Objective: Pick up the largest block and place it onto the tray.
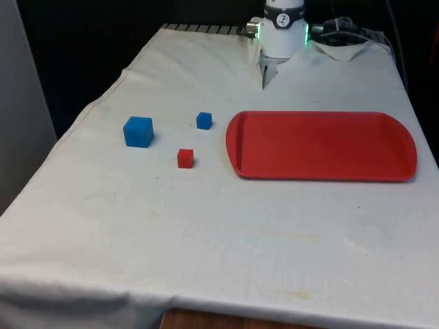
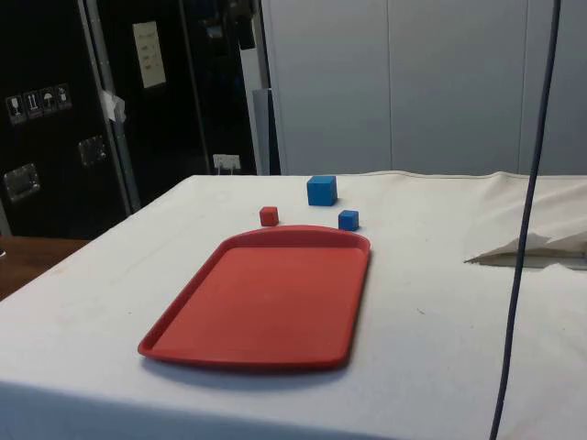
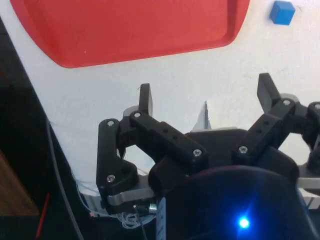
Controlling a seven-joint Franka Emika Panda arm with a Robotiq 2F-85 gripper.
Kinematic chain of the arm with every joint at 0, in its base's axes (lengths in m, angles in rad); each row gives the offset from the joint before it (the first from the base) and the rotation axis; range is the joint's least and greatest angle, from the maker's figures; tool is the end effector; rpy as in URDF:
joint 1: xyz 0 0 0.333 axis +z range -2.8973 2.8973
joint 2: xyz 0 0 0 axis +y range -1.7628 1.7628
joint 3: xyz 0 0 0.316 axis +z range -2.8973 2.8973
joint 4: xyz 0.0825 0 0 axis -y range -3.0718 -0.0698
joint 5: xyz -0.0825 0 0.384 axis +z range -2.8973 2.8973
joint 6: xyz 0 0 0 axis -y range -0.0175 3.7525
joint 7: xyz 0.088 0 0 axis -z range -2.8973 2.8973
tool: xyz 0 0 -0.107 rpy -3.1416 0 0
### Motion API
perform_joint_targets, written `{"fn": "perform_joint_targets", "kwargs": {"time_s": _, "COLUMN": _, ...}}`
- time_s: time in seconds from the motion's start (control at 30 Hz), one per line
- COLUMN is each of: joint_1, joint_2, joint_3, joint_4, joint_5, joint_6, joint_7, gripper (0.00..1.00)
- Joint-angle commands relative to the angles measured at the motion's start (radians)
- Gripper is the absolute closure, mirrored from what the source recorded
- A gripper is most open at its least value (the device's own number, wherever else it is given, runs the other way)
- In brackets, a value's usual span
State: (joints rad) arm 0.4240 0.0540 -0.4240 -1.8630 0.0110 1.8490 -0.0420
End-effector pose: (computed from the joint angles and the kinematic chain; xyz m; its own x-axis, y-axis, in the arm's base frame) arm 0.5685 0.0045 0.4813 0.9973 0.0381 -0.0636 0.0388 -0.9992 0.0092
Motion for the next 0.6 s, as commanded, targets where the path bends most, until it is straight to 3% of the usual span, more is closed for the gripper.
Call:
{"fn": "perform_joint_targets", "kwargs": {"time_s": 0.0, "joint_1": -0.002, "joint_2": -0.004, "joint_3": -0.002, "joint_4": -0.005, "joint_5": -0.008, "joint_6": 0.013, "joint_7": 0.001, "gripper": 0.0}}
{"fn": "perform_joint_targets", "kwargs": {"time_s": 0.13, "joint_1": -0.003, "joint_2": -0.013, "joint_3": -0.009, "joint_4": -0.022, "joint_5": -0.018, "joint_6": 0.033, "joint_7": -0.003, "gripper": 0.0}}
{"fn": "perform_joint_targets", "kwargs": {"time_s": 0.17, "joint_1": -0.003, "joint_2": -0.002, "joint_3": -0.008, "joint_4": -0.006, "joint_5": -0.007, "joint_6": 0.011, "joint_7": -0.004, "gripper": 0.0}}
{"fn": "perform_joint_targets", "kwargs": {"time_s": 0.33, "joint_1": -0.007, "joint_2": -0.029, "joint_3": -0.027, "joint_4": -0.064, "joint_5": -0.044, "joint_6": 0.072, "joint_7": -0.013, "gripper": 0.0}}
{"fn": "perform_joint_targets", "kwargs": {"time_s": 0.57, "joint_1": -0.01, "joint_2": -0.036, "joint_3": -0.054, "joint_4": -0.096, "joint_5": -0.064, "joint_6": 0.107, "joint_7": -0.032, "gripper": 0.0}}
